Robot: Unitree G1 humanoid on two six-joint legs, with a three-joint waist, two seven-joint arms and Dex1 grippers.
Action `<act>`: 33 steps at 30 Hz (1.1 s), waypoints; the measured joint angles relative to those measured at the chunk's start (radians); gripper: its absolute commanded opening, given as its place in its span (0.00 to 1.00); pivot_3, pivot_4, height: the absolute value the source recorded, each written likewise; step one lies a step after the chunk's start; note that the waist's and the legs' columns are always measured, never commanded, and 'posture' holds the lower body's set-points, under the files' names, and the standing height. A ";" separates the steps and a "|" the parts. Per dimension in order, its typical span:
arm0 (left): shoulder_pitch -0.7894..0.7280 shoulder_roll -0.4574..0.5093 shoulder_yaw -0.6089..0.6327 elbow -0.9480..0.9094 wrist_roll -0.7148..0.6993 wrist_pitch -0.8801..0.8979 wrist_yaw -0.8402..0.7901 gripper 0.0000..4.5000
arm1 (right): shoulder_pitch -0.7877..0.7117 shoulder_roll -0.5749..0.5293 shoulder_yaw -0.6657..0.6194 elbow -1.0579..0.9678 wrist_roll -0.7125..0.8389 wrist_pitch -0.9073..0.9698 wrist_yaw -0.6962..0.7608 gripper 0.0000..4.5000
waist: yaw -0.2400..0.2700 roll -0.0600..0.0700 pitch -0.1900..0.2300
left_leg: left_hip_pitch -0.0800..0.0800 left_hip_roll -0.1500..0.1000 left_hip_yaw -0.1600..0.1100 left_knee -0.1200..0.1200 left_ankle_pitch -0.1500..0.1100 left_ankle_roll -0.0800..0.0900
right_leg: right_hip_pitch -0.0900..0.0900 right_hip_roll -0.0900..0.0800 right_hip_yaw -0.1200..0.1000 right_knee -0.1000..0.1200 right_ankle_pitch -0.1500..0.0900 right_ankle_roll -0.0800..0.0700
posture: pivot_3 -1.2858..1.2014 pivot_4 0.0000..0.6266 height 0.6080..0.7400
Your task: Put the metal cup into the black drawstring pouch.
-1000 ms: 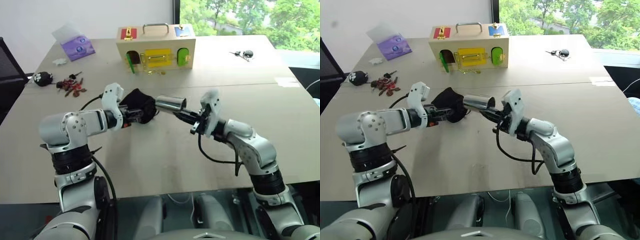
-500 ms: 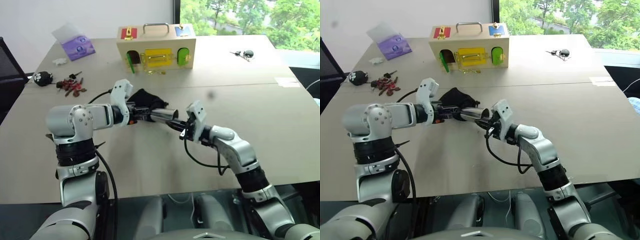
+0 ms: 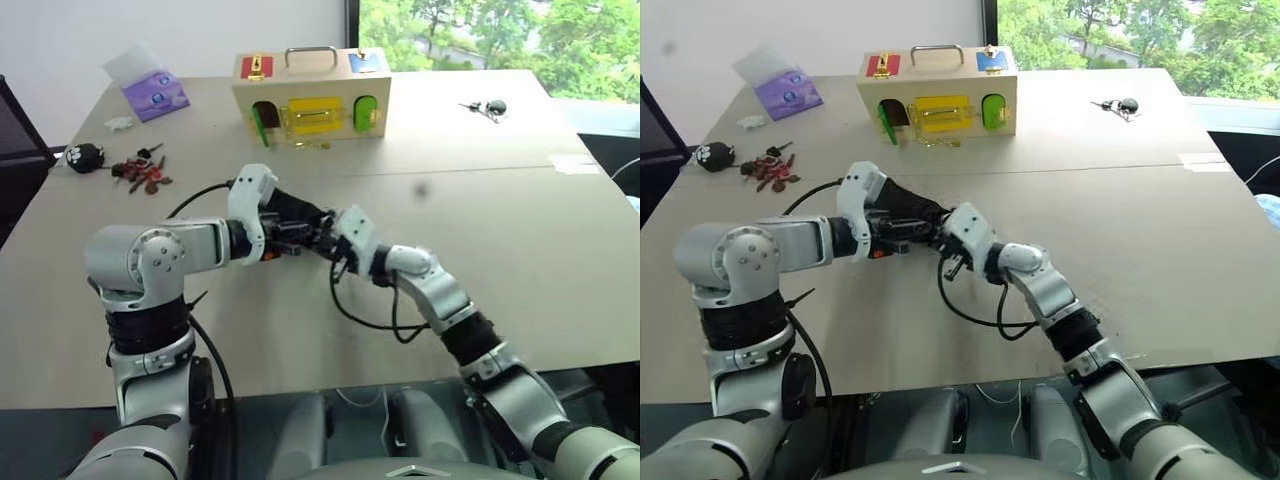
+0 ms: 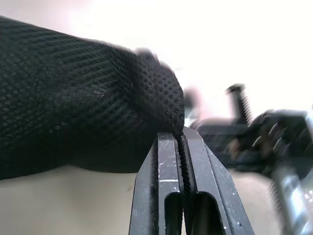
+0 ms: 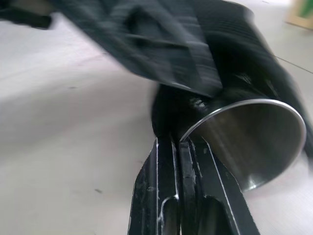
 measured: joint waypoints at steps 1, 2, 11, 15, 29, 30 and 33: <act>0.000 0.000 0.006 -0.012 -0.013 0.000 0.001 0.00 | -0.026 0.016 0.003 0.040 -0.014 -0.035 -0.001 0.01 | 0.000 0.000 0.000 | 0.000 0.000 0.000 0.000 0.000 0.000 | 0.000 0.000 0.000 0.000 0.000 0.000 | 0.52 0.24 1.00; -0.001 -0.001 0.016 -0.021 -0.031 0.000 0.004 0.00 | -0.064 0.027 0.016 0.096 -0.051 -0.098 -0.012 0.01 | 0.001 0.000 0.000 | 0.000 0.001 0.000 0.000 0.000 -0.001 | 0.000 0.000 0.000 0.000 0.000 0.000 | 0.52 0.24 1.00; 0.006 -0.026 0.094 -0.124 -0.196 0.000 0.080 0.00 | -0.214 0.043 0.091 0.329 -0.234 -0.519 0.006 0.01 | 0.004 0.000 0.000 | -0.001 0.001 -0.001 -0.001 0.000 -0.001 | 0.000 -0.002 -0.001 -0.001 0.000 0.000 | 0.52 0.24 1.00; 0.030 -0.021 0.152 -0.130 -0.303 -0.002 0.132 0.00 | -0.244 0.108 0.025 0.397 -0.181 -0.536 0.036 0.01 | -0.001 -0.001 0.001 | 0.000 0.003 -0.001 -0.001 0.000 -0.002 | 0.000 -0.003 -0.001 -0.001 0.000 0.000 | 0.52 0.24 1.00; 0.043 -0.102 0.269 -0.163 -0.411 0.000 0.277 0.00 | -0.286 0.114 0.007 0.453 -0.221 -0.614 0.082 0.01 | 0.005 -0.001 0.001 | 0.000 -0.001 -0.003 -0.001 0.001 -0.003 | 0.001 -0.006 -0.003 -0.001 0.000 0.000 | 0.52 0.24 1.00; 0.047 -0.098 0.270 -0.163 -0.411 -0.001 0.276 0.00 | -0.277 0.113 -0.001 0.438 -0.211 -0.597 0.089 0.01 | 0.003 -0.001 0.001 | 0.000 -0.001 -0.003 -0.001 0.001 -0.003 | 0.001 -0.006 -0.003 -0.001 0.000 0.000 | 0.52 0.24 1.00; 0.081 -0.095 0.279 -0.154 -0.411 -0.011 0.268 0.00 | -0.236 0.104 -0.016 0.378 -0.184 -0.522 0.118 0.06 | 0.004 -0.001 0.001 | 0.000 0.000 -0.003 -0.001 0.001 -0.003 | 0.001 -0.006 -0.003 -0.001 0.000 0.000 | 0.52 0.24 1.00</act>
